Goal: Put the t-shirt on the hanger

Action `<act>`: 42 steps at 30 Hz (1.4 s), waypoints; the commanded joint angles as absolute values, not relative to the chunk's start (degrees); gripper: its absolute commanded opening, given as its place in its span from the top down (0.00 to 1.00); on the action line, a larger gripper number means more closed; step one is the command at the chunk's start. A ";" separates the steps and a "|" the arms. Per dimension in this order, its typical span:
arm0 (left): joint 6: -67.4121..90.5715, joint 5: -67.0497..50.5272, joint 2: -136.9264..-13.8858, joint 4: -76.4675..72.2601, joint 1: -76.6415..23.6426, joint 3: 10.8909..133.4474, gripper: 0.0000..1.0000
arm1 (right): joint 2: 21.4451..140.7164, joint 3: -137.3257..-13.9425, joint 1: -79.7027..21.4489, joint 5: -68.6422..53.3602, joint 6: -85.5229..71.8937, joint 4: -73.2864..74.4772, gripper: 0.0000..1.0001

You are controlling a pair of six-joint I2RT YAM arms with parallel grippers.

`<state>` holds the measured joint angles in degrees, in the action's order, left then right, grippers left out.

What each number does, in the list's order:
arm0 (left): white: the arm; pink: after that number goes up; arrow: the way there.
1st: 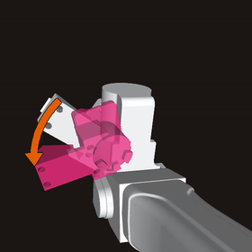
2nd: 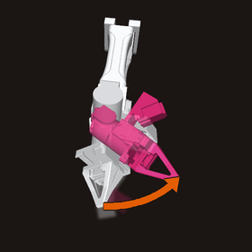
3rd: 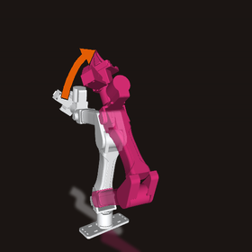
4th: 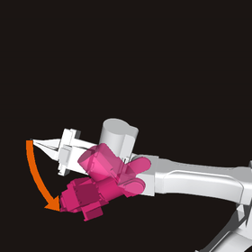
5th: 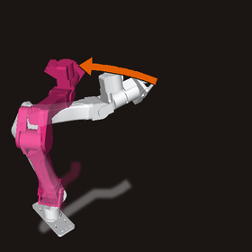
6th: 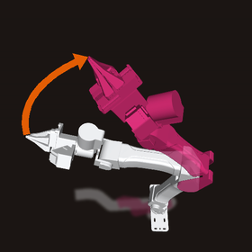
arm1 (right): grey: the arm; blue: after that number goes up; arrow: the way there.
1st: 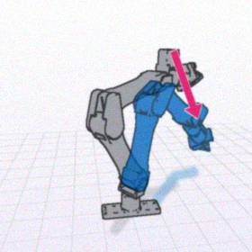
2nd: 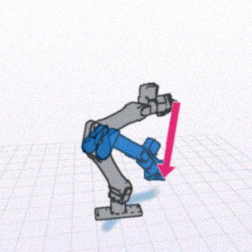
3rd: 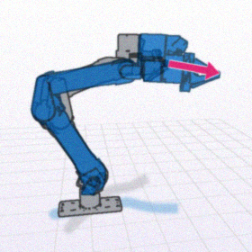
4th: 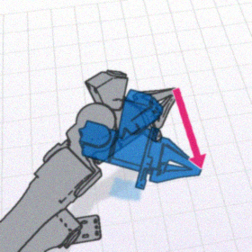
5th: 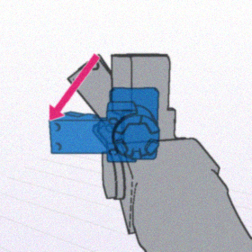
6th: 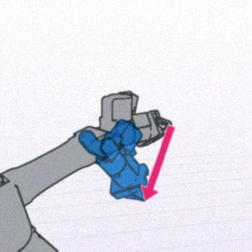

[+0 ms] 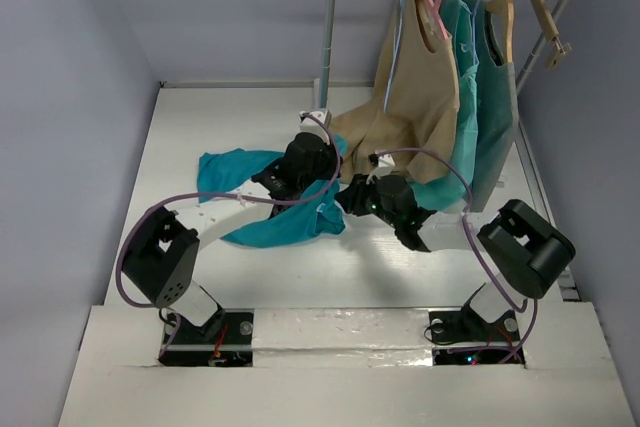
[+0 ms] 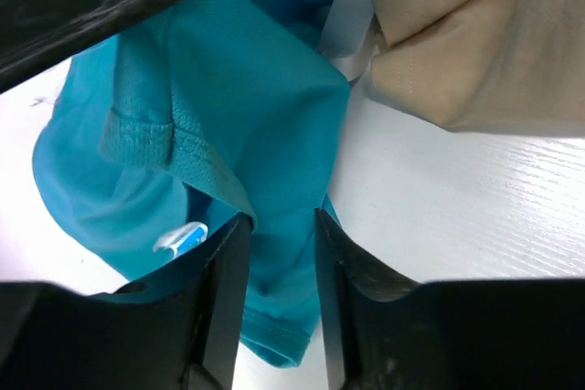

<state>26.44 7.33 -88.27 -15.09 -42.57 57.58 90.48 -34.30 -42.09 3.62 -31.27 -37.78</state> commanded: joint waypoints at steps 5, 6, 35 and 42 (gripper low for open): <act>27.51 6.94 -84.11 -17.05 -42.36 56.16 1.00 | 89.39 -36.65 -42.63 5.02 -31.03 -43.24 0.58; 27.60 6.94 -84.02 -17.22 -42.36 55.99 1.00 | 89.21 -36.65 -43.24 2.40 -30.50 -44.11 0.53; 25.05 12.05 -78.31 -15.21 -42.36 54.58 1.00 | 81.47 -41.93 -45.88 6.50 -17.40 -22.67 1.00; 23.55 9.14 -75.34 -18.35 -42.36 50.11 0.69 | 79.54 -46.57 -45.88 8.44 -15.73 -16.71 1.00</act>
<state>24.93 10.24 -80.01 -14.57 -42.63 52.77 82.08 -41.58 -45.47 6.74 -17.93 -20.10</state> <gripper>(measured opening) 0.281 0.023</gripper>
